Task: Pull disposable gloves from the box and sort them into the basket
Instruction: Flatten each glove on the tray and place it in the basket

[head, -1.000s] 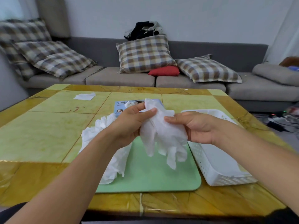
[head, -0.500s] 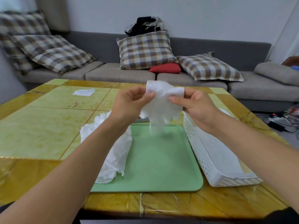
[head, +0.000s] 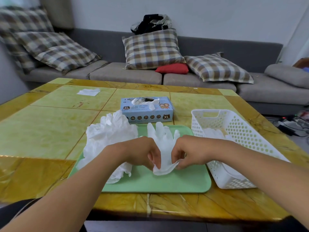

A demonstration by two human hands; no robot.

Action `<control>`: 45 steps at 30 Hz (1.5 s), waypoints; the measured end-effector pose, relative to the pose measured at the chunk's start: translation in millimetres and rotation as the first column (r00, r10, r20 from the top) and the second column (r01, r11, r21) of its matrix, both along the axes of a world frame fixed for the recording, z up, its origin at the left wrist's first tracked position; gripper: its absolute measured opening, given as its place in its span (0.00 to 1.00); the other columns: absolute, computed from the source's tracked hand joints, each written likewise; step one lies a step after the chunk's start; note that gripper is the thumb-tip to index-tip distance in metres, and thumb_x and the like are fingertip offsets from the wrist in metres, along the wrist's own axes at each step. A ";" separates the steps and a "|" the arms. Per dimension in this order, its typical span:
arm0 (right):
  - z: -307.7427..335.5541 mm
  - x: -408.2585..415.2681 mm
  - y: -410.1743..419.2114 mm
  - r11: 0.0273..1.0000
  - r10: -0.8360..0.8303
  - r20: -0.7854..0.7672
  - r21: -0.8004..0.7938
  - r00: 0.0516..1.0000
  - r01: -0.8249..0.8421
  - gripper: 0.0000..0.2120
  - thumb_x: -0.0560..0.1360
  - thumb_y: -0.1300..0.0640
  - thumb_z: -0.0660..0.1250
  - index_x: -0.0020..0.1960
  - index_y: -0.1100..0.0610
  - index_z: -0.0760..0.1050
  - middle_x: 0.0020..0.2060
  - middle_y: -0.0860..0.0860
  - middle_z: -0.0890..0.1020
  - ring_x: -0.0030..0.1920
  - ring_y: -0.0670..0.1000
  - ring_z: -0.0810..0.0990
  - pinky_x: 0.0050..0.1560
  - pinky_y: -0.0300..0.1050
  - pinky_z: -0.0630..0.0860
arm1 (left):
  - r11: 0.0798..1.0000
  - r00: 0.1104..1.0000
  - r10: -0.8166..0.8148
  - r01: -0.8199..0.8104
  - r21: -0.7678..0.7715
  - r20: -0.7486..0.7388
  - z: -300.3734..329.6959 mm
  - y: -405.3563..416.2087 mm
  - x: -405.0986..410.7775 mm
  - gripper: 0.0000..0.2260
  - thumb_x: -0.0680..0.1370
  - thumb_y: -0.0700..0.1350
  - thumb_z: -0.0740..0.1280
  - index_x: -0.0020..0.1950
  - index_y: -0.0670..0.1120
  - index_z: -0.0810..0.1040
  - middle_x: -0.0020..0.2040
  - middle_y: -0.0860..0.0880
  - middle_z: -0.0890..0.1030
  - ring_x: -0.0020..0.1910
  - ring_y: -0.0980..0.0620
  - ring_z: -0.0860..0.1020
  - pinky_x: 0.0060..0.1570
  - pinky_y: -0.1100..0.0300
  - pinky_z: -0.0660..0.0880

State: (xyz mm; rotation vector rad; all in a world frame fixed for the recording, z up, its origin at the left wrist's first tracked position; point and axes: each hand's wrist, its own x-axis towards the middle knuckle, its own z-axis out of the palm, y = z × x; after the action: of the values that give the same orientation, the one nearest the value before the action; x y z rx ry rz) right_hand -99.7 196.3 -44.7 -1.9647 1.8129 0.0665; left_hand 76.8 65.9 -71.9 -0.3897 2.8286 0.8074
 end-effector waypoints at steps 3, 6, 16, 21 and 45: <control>4.7 3.4 2.2 0.989 0.002 0.049 0.148 0.999 -0.009 0.09 0.72 0.46 0.77 0.47 0.52 0.86 0.36 0.40 0.84 0.38 0.39 0.79 0.43 0.38 0.77 | 0.999 0.995 -0.035 0.036 -0.002 0.089 7.6 5.5 0.9 0.11 0.72 0.45 0.77 0.51 0.57 0.86 0.48 0.61 0.82 0.50 0.64 0.78 0.59 0.61 0.76; 8.9 4.5 -1.5 0.987 -0.072 0.112 0.152 0.991 0.054 0.11 0.74 0.43 0.74 0.43 0.50 0.85 0.29 0.38 0.79 0.31 0.39 0.75 0.36 0.33 0.68 | 1.000 0.991 -0.027 0.028 -0.010 0.128 13.9 6.2 2.6 0.14 0.71 0.44 0.74 0.52 0.60 0.85 0.51 0.61 0.82 0.53 0.64 0.78 0.59 0.59 0.76; 2.2 29.6 -33.4 0.982 -0.140 -0.276 -0.158 0.951 0.099 0.25 0.76 0.36 0.68 0.66 0.50 0.76 0.60 0.47 0.79 0.57 0.50 0.77 0.57 0.49 0.76 | 0.876 0.882 0.372 -0.437 -0.204 -0.289 37.7 -48.6 38.8 0.10 0.75 0.49 0.75 0.55 0.52 0.83 0.54 0.53 0.81 0.48 0.55 0.78 0.48 0.59 0.74; -6.3 100.1 -52.4 0.969 -0.008 0.135 -0.245 0.991 0.041 0.31 0.72 0.41 0.75 0.70 0.52 0.74 0.64 0.46 0.79 0.62 0.48 0.76 0.56 0.40 0.73 | 0.841 0.857 0.492 -0.513 -0.171 -0.153 33.1 -62.5 71.1 0.17 0.78 0.53 0.71 0.66 0.55 0.77 0.68 0.51 0.73 0.64 0.51 0.72 0.61 0.57 0.68; -22.0 70.0 -54.1 0.856 -0.473 0.821 0.342 0.319 0.388 0.09 0.82 0.64 0.63 0.58 0.67 0.79 0.49 0.60 0.84 0.45 0.55 0.85 0.49 0.48 0.84 | 0.931 0.932 0.360 -0.356 -0.074 0.039 32.8 -66.0 90.7 0.60 0.56 0.68 0.81 0.80 0.64 0.50 0.80 0.64 0.50 0.79 0.56 0.53 0.77 0.50 0.57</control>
State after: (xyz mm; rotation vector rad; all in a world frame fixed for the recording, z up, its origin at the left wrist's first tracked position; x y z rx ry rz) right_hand -29.7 142.2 -66.7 -0.9593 1.4180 -0.9082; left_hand 167.5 -0.1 -39.0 -0.9447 2.7779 0.7505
